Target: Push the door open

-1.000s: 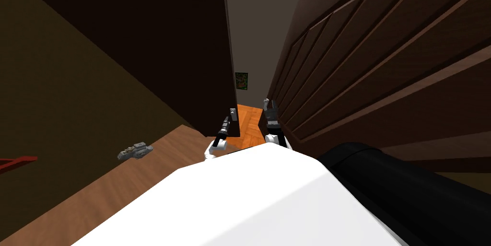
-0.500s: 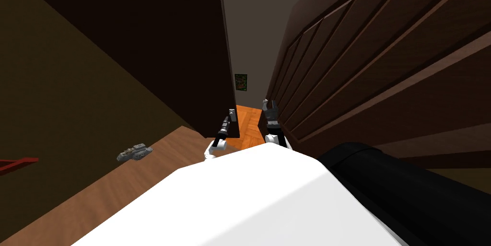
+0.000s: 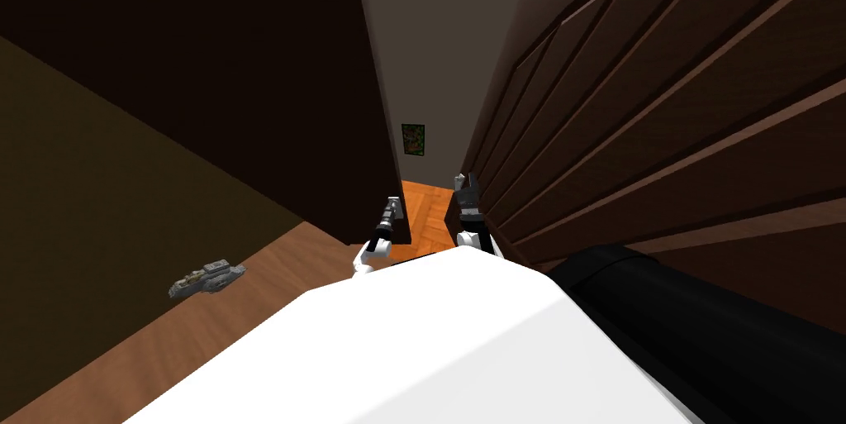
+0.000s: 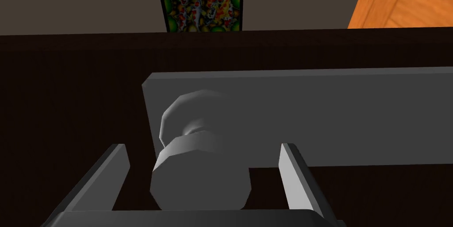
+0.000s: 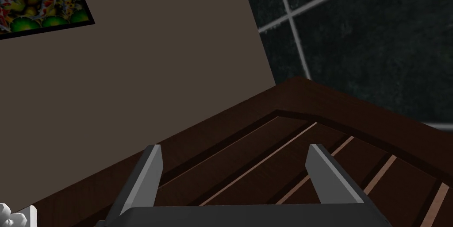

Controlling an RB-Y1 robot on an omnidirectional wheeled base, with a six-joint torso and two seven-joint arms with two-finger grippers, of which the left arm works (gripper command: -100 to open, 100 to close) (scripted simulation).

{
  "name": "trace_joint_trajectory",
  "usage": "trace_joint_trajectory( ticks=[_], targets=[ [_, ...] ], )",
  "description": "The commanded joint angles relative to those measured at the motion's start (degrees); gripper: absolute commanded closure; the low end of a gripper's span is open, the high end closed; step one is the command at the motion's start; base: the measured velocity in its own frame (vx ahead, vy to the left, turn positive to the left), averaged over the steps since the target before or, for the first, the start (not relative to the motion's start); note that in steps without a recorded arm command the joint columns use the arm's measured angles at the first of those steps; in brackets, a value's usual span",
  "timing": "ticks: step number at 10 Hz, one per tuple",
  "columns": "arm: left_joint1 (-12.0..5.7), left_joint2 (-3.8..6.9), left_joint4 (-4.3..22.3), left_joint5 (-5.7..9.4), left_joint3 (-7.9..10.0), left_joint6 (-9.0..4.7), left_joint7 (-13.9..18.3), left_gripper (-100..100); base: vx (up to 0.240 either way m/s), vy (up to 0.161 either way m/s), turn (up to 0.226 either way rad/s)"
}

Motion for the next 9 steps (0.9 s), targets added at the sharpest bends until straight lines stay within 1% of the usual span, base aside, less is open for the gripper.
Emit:
trace_joint_trajectory(
  ticks=[1, 2, 7, 8, 9],
  targets=[
    [0.00, 0.00, 0.00, 0.00, 0.00, 0.00, 0.00, -100, 0.082, -0.022, 0.001],
    [0.00, 0.00, 0.00, 0.00, 0.00, 0.00, 0.00, 100, -0.009, 0.001, 0.005],
    [0.00, 0.00, 0.00, 0.00, 0.00, 0.00, 0.00, 100, -0.016, 0.005, -0.002],
    [-0.52, 0.81, 0.84, 0.80, 0.05, -0.02, -0.86, 100, 0.074, -0.007, 0.186],
    [-0.89, 1.16, 1.27, 1.29, 0.09, -0.09, -1.36, 100, 0.171, -0.001, 0.207]
  ],
)
